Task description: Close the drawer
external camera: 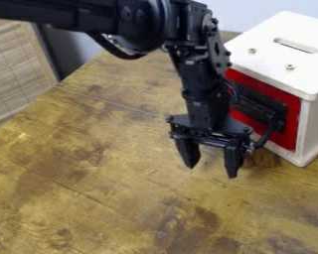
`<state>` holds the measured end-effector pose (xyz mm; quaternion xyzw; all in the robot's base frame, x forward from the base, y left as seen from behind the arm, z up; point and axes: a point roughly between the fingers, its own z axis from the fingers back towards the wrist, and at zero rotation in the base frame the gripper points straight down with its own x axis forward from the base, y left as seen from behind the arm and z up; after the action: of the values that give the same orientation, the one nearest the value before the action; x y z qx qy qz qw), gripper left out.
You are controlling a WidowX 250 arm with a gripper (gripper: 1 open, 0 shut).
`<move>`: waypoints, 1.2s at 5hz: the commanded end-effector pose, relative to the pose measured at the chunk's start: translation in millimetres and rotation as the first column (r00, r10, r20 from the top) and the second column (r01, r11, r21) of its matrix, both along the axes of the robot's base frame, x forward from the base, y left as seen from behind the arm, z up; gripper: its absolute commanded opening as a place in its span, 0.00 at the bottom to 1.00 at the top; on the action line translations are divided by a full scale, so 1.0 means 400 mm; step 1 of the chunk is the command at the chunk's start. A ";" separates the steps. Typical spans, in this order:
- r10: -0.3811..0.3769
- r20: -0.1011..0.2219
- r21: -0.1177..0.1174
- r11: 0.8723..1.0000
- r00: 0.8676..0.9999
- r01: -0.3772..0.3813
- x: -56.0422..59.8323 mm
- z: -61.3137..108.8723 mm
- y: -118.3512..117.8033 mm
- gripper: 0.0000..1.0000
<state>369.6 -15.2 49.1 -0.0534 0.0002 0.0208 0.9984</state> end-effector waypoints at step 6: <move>-0.062 0.109 0.011 0.998 0.992 0.061 0.011 0.105 -0.024 1.00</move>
<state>369.7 -15.0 61.3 -0.0508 -0.0135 0.0039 0.9986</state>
